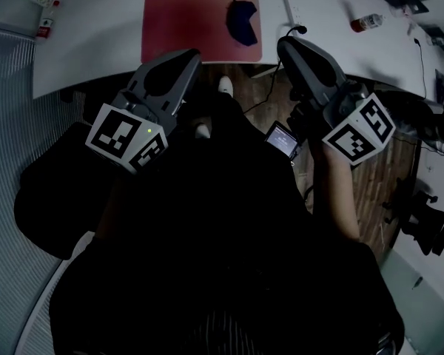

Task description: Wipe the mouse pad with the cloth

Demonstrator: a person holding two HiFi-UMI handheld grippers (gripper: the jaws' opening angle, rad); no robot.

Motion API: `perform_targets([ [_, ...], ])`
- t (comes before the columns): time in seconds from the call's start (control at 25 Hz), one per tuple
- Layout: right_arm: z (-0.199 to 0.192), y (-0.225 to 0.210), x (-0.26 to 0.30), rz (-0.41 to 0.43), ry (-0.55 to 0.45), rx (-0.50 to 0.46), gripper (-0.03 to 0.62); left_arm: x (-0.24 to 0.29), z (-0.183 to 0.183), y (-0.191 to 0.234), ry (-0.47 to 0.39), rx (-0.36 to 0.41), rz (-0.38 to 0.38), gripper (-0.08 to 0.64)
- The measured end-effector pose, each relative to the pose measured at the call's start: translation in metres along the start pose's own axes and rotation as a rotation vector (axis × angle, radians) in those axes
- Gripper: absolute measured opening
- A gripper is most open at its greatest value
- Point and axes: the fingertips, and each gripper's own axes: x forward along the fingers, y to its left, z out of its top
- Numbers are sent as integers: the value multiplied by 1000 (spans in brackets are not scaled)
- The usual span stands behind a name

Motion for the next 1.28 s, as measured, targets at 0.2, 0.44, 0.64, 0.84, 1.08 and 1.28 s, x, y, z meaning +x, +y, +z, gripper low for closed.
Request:
perform_targets([
  [0.2,7,-51,27,-1,19,6,-3,39,6,31,20,-45,7,-1],
  [0.44,19,-116,64,38,53,27,-3,99,19,67,32,-61,4,0],
  [0.64,24,-165,93,85,112,20,-3,141,29,91,44,-72,28,0],
  [0.84,3,-225,107,135,207,63,-3,179,24,104,101,-103,89,0],
  [1.08,-43,-284,127,145,309,113,-3,188,9,122,158,-151,176,0],
  [1.28,-62,-308,146,159,355,139,-3,183,-3,136,199,-208,214,0],
])
